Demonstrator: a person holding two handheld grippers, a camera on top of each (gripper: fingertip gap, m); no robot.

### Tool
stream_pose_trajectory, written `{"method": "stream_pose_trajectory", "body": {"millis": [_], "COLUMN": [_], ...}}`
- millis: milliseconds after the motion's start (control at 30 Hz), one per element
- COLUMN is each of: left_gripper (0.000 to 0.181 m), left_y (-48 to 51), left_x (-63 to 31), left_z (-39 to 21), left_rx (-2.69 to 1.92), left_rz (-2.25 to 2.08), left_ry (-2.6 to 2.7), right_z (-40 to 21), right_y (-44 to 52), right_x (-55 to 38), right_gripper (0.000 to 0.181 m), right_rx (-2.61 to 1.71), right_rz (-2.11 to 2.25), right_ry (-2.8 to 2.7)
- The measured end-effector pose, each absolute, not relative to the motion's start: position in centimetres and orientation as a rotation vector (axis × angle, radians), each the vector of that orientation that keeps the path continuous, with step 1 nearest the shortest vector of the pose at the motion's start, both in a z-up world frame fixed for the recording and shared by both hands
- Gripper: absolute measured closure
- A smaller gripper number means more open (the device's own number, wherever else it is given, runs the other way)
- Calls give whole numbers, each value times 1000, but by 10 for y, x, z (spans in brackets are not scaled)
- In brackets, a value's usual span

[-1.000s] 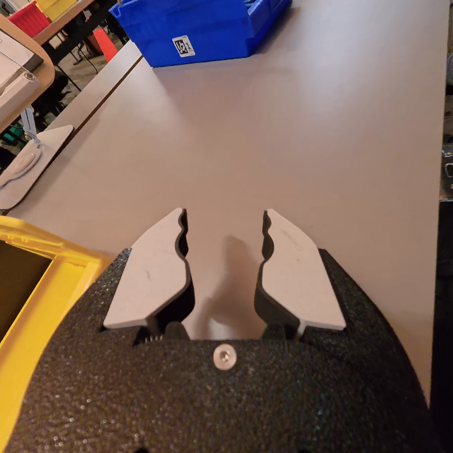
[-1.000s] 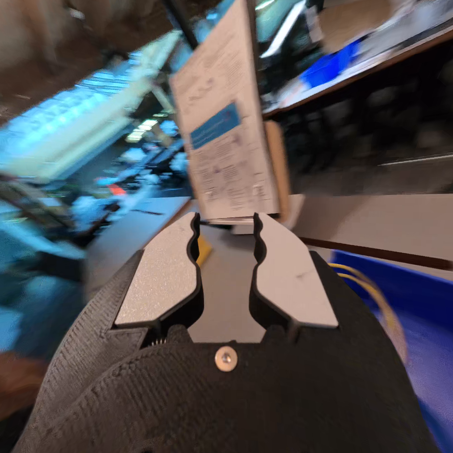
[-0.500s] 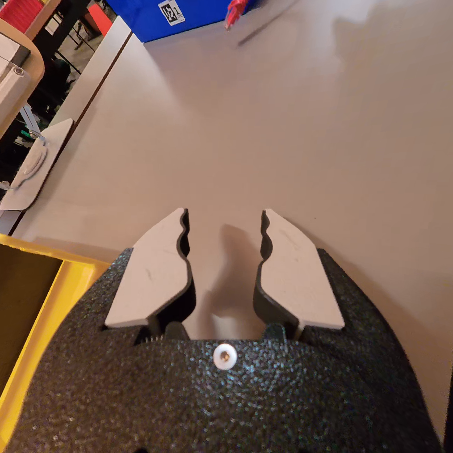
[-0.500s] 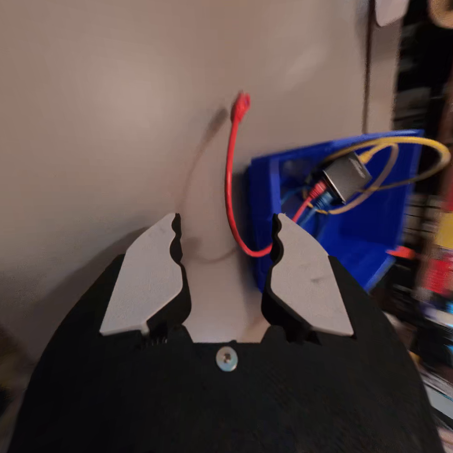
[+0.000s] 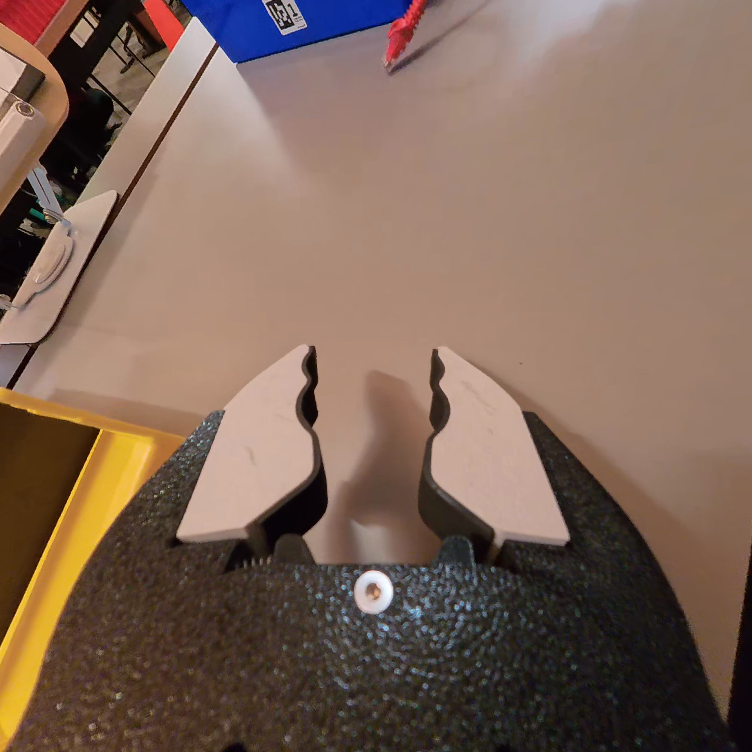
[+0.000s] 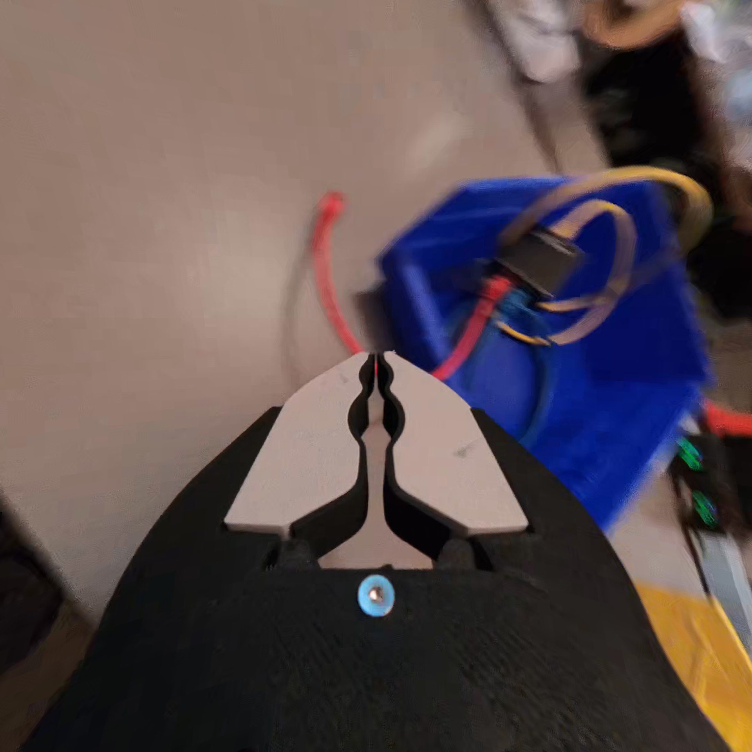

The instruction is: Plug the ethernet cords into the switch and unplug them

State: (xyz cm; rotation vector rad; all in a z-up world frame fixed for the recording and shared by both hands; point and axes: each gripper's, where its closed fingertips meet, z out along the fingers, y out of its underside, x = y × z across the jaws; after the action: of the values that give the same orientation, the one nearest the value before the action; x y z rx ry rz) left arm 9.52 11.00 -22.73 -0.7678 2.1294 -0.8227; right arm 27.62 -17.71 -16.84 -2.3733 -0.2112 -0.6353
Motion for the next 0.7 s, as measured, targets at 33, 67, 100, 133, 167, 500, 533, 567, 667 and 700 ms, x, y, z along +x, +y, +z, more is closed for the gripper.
{"method": "stream_pose_trajectory", "body": {"millis": [33,67,100,133,167,500,533,567,667,700], "left_gripper": [128,128,129,129,129,132,132,133,133,133], "left_y": [110,110,110,109,110,109,109,108,108,108], "left_x": [95,94,94,94,94,93,93,93,93,93], "left_z": [-227,-227,-227,-227,-227,-227,-227,-227,-228,-228], "left_rx": [-766,-762,-758,-759,-763,-743,-745,-746,-750,-751], "left_rz": [-824,-825,-825,-826,-827,-822,-824,-826,-830,-831], "left_ry": [2130,2130,2131,2132,2134,2130,2133,2136,2144,2145], "right_z": [-178,-188,-195,-198,-201,-111,-109,-117,-141,-150], "right_y": [-175,-176,-177,-177,-176,-200,-213,-219,-205,-192], "right_x": [263,261,267,278,285,355,369,377,390,389], "right_gripper": [171,151,133,130,134,177,177,177,177,177], "right_rx": [-2397,-2425,-2451,-2468,-2468,-2061,-2040,-2077,-2206,-2268], "right_rz": [-590,-639,-745,-866,-935,-1105,-1096,-1037,-925,-894], "right_ry": [-325,-412,-458,-462,-466,288,466,589,657,595]}}
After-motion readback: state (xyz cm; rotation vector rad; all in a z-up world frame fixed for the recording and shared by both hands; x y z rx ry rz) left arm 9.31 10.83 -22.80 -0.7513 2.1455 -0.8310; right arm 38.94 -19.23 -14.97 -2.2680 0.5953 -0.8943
